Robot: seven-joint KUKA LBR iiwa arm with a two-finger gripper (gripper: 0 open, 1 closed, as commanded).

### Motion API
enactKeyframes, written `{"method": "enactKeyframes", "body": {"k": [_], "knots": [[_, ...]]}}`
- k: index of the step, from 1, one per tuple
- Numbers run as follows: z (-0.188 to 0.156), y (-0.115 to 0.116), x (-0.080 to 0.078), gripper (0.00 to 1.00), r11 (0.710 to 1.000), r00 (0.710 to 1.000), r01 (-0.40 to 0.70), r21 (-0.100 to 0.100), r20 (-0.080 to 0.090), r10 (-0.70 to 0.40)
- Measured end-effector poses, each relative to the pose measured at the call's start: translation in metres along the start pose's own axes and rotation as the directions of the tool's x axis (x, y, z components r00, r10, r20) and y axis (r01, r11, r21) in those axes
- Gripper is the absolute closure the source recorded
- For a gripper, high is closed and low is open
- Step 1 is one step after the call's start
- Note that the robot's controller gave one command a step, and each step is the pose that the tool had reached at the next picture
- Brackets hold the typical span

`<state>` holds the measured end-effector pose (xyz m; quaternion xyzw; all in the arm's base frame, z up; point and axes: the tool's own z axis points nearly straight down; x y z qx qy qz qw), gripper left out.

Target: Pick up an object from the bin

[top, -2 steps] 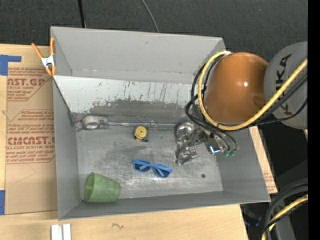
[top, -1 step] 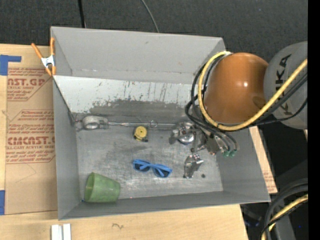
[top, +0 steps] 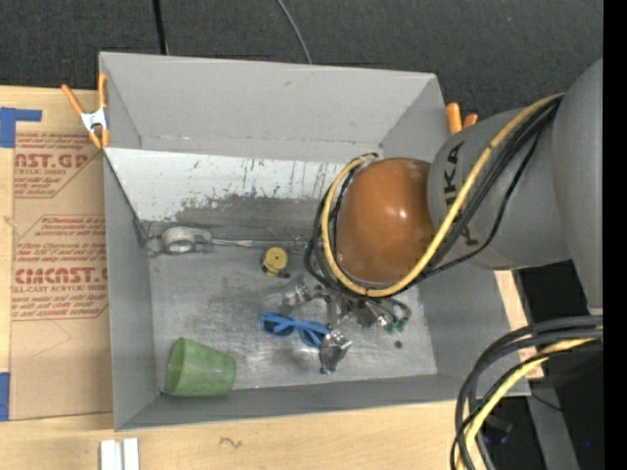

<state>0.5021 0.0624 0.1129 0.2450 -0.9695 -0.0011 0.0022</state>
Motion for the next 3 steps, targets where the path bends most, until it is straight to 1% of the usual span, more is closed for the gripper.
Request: {"method": "enactKeyframes", "body": {"k": [1,2,3], "knots": [[0.042,-0.01,-0.011,0.0,1.0,1.0,0.014,0.003,0.015,-0.014],[0.04,-0.011,-0.007,1.0,1.0,1.0,0.015,0.002,-0.006,-0.015],[-0.124,-0.043,0.001,1.0,0.977,0.977,0.213,0.01,0.011,-0.213]]}}
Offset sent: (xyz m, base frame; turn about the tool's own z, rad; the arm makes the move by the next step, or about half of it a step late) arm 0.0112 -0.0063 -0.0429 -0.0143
